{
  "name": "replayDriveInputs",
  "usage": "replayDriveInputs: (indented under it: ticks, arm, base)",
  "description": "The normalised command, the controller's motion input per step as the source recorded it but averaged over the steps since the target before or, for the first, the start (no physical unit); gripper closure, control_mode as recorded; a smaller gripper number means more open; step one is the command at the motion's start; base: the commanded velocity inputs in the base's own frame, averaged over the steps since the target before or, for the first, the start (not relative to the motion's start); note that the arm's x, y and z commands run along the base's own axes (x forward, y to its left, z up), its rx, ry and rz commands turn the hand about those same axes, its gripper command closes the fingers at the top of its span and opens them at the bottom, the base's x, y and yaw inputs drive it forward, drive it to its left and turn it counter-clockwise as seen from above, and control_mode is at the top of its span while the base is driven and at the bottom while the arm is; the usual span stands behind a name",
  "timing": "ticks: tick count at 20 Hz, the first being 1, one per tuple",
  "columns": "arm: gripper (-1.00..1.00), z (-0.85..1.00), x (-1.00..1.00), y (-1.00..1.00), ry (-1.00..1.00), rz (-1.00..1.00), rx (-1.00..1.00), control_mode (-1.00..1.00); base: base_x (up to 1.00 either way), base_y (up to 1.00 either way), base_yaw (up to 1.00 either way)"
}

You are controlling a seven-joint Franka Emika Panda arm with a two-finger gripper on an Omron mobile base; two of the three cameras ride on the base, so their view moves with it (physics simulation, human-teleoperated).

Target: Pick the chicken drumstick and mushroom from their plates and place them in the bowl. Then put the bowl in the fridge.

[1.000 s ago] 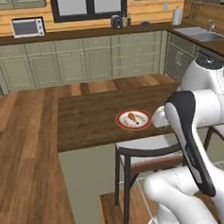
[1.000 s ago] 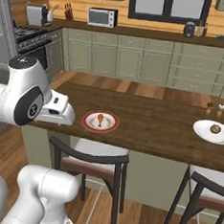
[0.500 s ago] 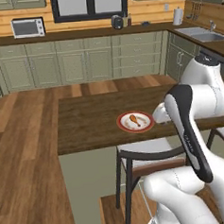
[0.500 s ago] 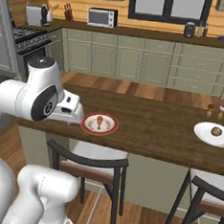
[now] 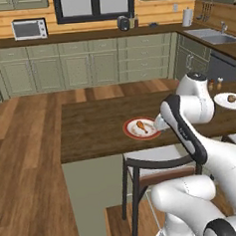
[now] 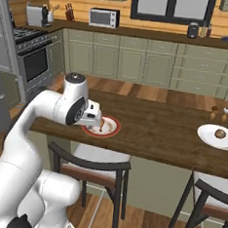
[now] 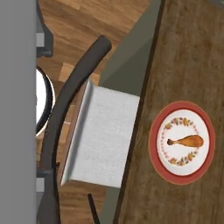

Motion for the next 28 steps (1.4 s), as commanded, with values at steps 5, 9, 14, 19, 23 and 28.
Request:
replayDriveInputs:
  ticks: [5, 9, 14, 19, 23, 28]
  arm:
    - [-1.00, -0.25, 0.84, 0.00, 0.01, 0.05, 0.00, -1.00]
    - [-1.00, -0.18, 0.73, 0.00, 0.05, 0.02, 0.00, -1.00]
    - [-1.00, -0.12, 0.64, 0.00, 0.01, 0.00, 0.00, -1.00]
    - [-1.00, -0.18, 0.64, 0.00, 0.00, 0.00, 0.00, -1.00]
    - [-1.00, -0.45, 0.66, 0.00, 0.01, 0.02, 0.00, -1.00]
    - [-1.00, -0.53, 0.65, 0.00, 0.02, 0.03, 0.00, -1.00]
  base:
    - [0.00, 0.00, 0.00]
    - [0.00, 0.00, 0.00]
    - [0.00, 0.00, 0.00]
    - [0.00, 0.00, 0.00]
    - [0.00, 0.00, 0.00]
    - [0.00, 0.00, 0.00]
